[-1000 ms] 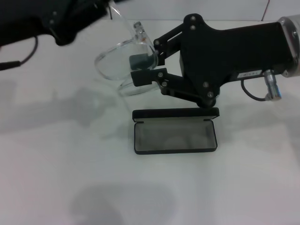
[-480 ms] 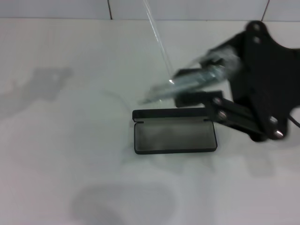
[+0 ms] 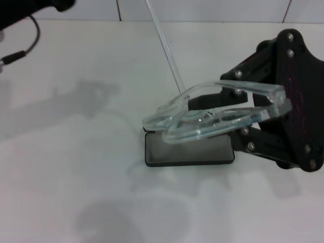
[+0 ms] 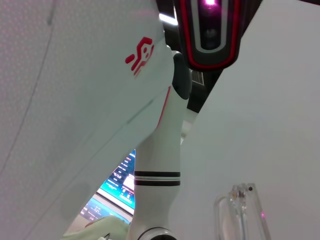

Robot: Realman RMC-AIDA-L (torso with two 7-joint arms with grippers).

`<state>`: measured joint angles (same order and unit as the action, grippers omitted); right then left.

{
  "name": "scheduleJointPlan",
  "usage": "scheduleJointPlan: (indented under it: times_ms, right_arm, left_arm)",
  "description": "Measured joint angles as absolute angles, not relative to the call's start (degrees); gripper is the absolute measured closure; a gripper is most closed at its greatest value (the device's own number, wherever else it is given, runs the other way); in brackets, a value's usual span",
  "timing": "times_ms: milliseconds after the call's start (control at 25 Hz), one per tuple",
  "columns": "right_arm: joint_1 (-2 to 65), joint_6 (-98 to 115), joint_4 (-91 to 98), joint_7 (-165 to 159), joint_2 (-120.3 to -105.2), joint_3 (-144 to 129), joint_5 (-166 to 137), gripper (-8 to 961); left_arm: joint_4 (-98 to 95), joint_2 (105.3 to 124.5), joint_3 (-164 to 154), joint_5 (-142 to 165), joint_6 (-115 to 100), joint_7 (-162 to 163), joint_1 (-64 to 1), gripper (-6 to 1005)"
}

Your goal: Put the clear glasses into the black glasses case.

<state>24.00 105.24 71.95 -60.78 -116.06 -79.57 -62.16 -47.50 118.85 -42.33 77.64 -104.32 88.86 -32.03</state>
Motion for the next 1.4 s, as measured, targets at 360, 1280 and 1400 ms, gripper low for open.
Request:
scheduleJointPlan:
  times_ms: [360, 1280, 1400]
  right_arm:
    - [27.3, 104.9, 65.7, -60.0, -115.82, -78.8, -61.5, 843]
    - [32.6, 101.6, 56.3, -59.5, -115.49, -76.6, -63.2, 844]
    - [32.7, 101.8, 56.3, -59.5, -115.48, -76.6, -63.2, 844]
  left_arm:
    - [-47.7, 119.18, -47.7, 76.3, -105.7, 90.4, -32.8, 902]
    - [-51.7, 118.99, -53.3, 74.3, -111.6, 89.9, -33.0, 902]
    - [-51.7, 119.04, -52.7, 74.2, -111.4, 89.6, -32.7, 902]
